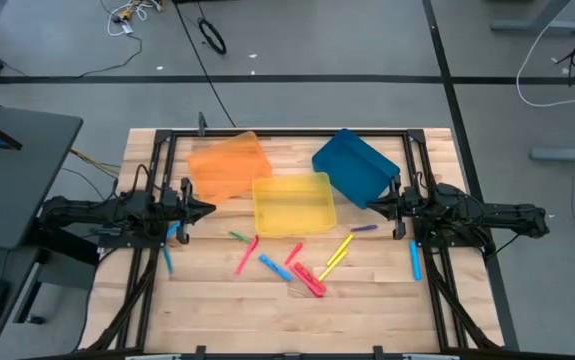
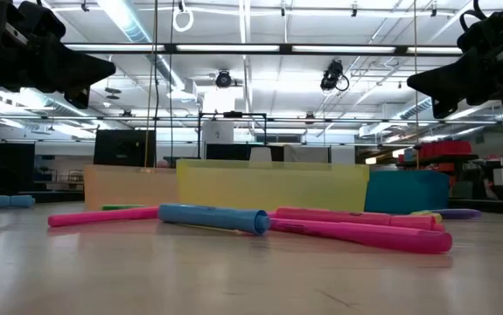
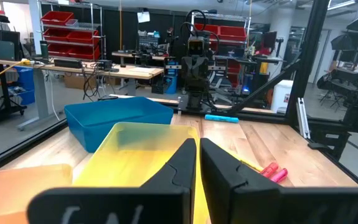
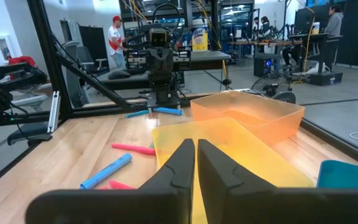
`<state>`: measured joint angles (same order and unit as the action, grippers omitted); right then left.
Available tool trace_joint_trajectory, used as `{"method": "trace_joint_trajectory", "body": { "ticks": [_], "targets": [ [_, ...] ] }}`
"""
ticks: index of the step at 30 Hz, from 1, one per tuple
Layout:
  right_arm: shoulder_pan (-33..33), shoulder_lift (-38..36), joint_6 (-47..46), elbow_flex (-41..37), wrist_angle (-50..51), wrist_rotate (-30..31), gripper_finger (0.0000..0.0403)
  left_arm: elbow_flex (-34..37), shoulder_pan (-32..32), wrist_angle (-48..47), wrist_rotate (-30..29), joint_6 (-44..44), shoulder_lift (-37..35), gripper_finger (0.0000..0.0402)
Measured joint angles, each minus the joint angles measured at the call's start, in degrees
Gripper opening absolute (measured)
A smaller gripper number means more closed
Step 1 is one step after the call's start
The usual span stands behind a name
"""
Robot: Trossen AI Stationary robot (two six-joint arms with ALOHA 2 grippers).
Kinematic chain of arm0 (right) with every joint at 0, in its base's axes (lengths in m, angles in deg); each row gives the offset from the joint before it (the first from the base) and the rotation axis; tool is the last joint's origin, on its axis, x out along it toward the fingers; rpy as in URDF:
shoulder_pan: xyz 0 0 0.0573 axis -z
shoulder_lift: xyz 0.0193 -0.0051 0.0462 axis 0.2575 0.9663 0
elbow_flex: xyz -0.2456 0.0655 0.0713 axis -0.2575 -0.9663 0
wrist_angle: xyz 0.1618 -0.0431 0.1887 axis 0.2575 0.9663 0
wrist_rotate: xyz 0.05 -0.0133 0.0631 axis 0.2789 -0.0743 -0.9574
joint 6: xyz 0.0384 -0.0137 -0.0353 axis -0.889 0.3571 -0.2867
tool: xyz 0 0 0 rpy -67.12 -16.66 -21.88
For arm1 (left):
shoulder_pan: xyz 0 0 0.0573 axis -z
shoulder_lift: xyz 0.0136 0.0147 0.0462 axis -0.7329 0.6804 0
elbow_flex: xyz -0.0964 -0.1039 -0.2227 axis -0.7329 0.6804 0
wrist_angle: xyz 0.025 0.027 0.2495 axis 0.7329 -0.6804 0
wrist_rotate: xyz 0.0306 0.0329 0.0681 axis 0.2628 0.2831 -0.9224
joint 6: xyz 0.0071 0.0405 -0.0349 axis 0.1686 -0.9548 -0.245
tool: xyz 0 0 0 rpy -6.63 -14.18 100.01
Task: Pick & Place Markers
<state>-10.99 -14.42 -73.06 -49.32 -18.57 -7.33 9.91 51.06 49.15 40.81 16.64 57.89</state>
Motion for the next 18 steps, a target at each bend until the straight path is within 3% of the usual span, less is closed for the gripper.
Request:
{"method": "trace_joint_trajectory", "body": {
  "ticks": [18],
  "targets": [
    [0.01, 0.0, 1.85, 0.0, -1.25, 0.11, 0.0025, 0.02, -0.01, 1.54, -0.87, -2.94, -0.02, 0.0028]
  ]
}}
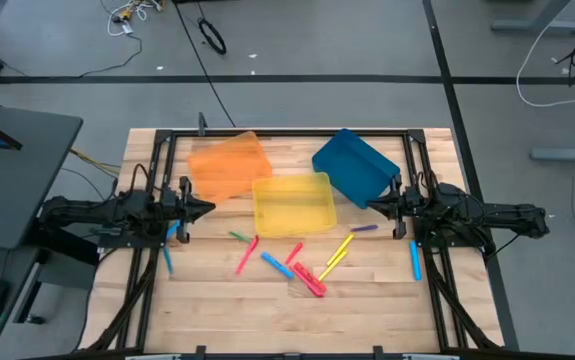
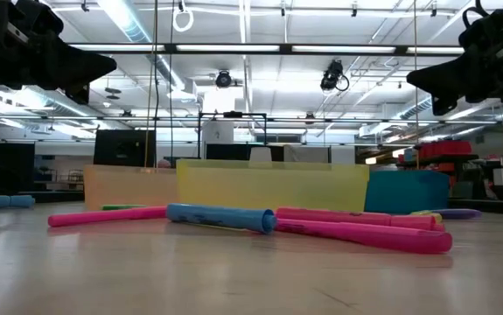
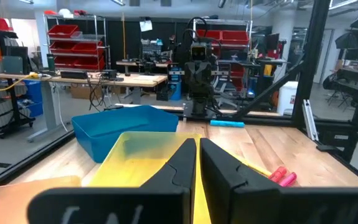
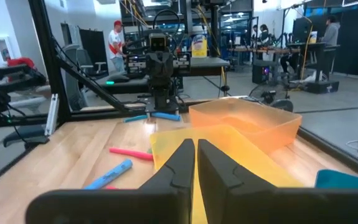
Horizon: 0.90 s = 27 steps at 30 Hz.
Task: Pick & Place Markers
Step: Put the purple pen into the blue bin
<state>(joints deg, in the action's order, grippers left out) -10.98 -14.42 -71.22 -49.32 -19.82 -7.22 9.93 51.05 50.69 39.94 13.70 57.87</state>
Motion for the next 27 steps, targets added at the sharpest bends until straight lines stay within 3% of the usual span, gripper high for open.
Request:
{"method": "trace_joint_trajectory", "body": {
  "ticks": [4, 9, 13, 23, 27],
  "targets": [
    [0.0, 0.05, 0.51, -0.02, -2.2, 0.34, 0.0025, -0.01, 0.0, 3.01, -1.42, -0.02, 0.03, 0.0028],
    [-0.02, 0.04, -2.5, -0.02, -20.96, 6.58, 0.0025, -0.1, 0.0, 18.29, -3.96, -3.41, 0.02, 0.0028],
    [-0.02, 1.25, 0.34, 1.01, -32.9, 12.99, 0.0025, -4.37, 0.0, 17.53, -4.14, -7.49, 1.64, 0.0028],
    [-0.02, 15.83, 7.46, 18.71, -26.57, 14.68, 0.0025, -24.81, 0.0, 4.71, -10.06, -14.01, 19.48, 0.0028],
    [-0.04, 21.8, 7.14, 25.08, -26.56, 14.68, 0.0025, -32.36, 0.0, 4.89, -11.15, -14.0, 26.14, 0.0028]
  ]
}}
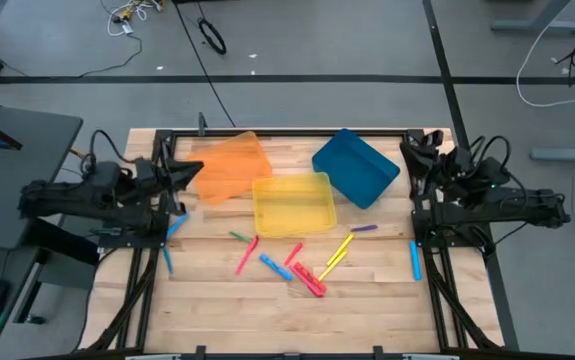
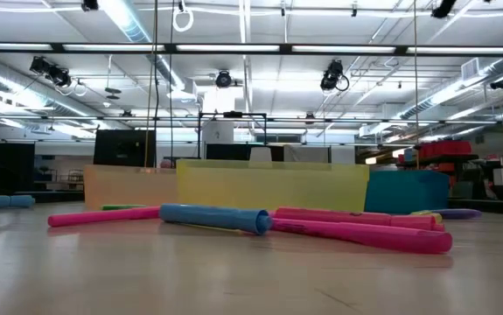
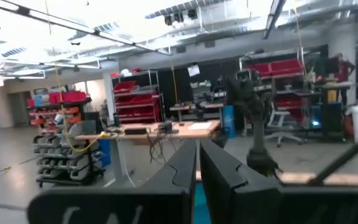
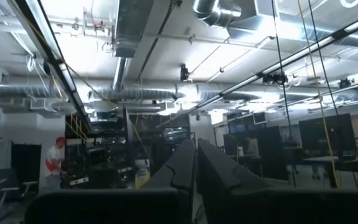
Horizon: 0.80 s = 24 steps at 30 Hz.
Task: Pick & Place Markers
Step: Put the purple pen into the blue bin
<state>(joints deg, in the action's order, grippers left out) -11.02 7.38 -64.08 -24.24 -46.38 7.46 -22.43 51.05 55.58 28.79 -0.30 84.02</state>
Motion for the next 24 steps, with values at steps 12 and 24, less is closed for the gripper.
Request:
{"method": "trace_joint_trajectory", "body": {
  "ticks": [12, 24],
  "targets": [
    [0.46, 10.34, -6.72, 8.17, -8.86, 0.43, 0.0025, -9.13, 0.01, 0.34, -0.73, 5.67, 9.38, 0.0028],
    [0.59, 15.41, -9.61, 37.37, 45.21, 1.79, 0.0025, -19.83, 0.0, -13.18, -10.02, 14.92, 11.11, 0.0028]
  ]
}}
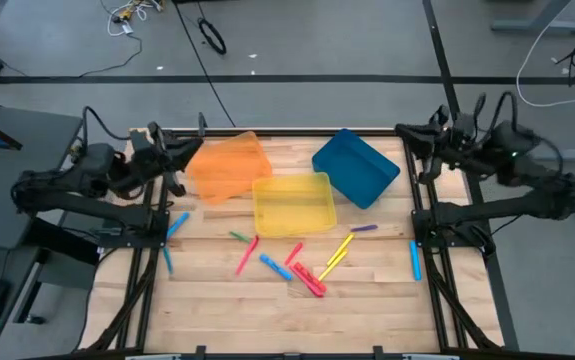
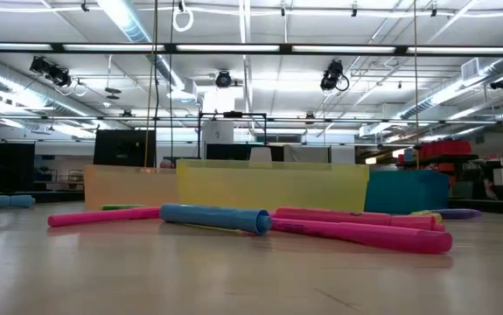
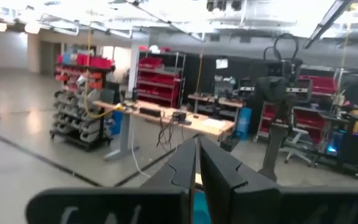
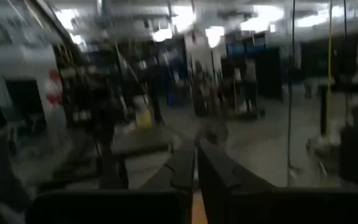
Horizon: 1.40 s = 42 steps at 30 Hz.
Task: Pick & Place Markers
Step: Put the purple pen into the blue bin
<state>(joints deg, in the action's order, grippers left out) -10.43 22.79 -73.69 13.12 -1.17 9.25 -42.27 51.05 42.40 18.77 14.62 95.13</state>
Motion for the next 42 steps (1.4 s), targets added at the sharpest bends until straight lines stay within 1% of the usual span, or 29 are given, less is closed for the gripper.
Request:
{"method": "trace_joint_trajectory", "body": {
  "ticks": [5, 11, 13, 16, 19, 23, 26, 28, 30, 34, 37, 39, 42],
  "targets": [
    [0.02, 3.64, -1.63, 11.71, 18.9, 0.11, 0.0025, -7.34, -0.02, -13.34, -1.6, 4.41, 0.42, 0.0028],
    [0.02, 9.3, -7.27, 21.04, 39.6, 0.07, 0.0025, -16.67, 0.0, -29.26, -1.56, 7.47, 3.92, 0.0028],
    [0.02, 11.65, -8.66, 23.9, 45.49, -0.91, 0.0028, -20.11, 0.0, -34.26, -1.54, 8.28, 5.79, 0.0028],
    [0.03, 15.88, -10.47, 28.79, 53.76, -2.82, 0.0042, -25.24, 0.0, -41.36, -1.56, 8.09, 8.75, 0.0028],
    [0.02, 20.41, -11.47, 33.73, 60.55, -2.91, 0.0071, -29.28, 0.0, -46.73, -1.56, 8.12, 11.2, 0.0028],
    [0.04, 25.27, -13.07, 37.09, 64.43, -2.91, 0.0115, -31.84, 0.0, -49.65, -2.72, 8.07, 12.98, 0.0028],
    [0.01, 27.76, -14.2, 37.14, 64.65, -3.05, 0.0143, -31.95, 0.0, -49.63, -4.74, 7.81, 13.22, 0.0028],
    [-0.25, 29.29, -13.36, 37.14, 65.32, -4.76, 0.0155, -31.95, 0.0, -49.6, -6.03, 6.01, 13.44, 0.0028],
    [-0.51, 30.73, -11.29, 37.14, 66.68, -7.04, 0.0162, -31.95, 0.0, -49.61, -6.22, 3.74, 13.48, 0.0028],
    [-1.18, 32.85, -10.01, 37.14, 70.29, -8.57, 0.0164, -31.95, 0.0, -49.43, -6.04, 0.65, 13.43, 0.0028],
    [-1.38, 34.28, -9.54, 37.14, 71.51, -12.98, 0.0164, -31.91, 0.0, -49.39, -6.04, 0.02, 13.45, 0.0028],
    [-1.44, 35.19, -7.57, 37.14, 71.57, -15.84, 0.0162, -31.91, 0.0, -49.39, -6.04, -0.04, 13.45, 0.0028],
    [-2.48, 36.84, -3.97, 36.6, 71.52, -16.91, 0.0163, -31.91, 0.0, -49.47, -5.4, 0.01, 13.45, 0.0028]
  ]
}}
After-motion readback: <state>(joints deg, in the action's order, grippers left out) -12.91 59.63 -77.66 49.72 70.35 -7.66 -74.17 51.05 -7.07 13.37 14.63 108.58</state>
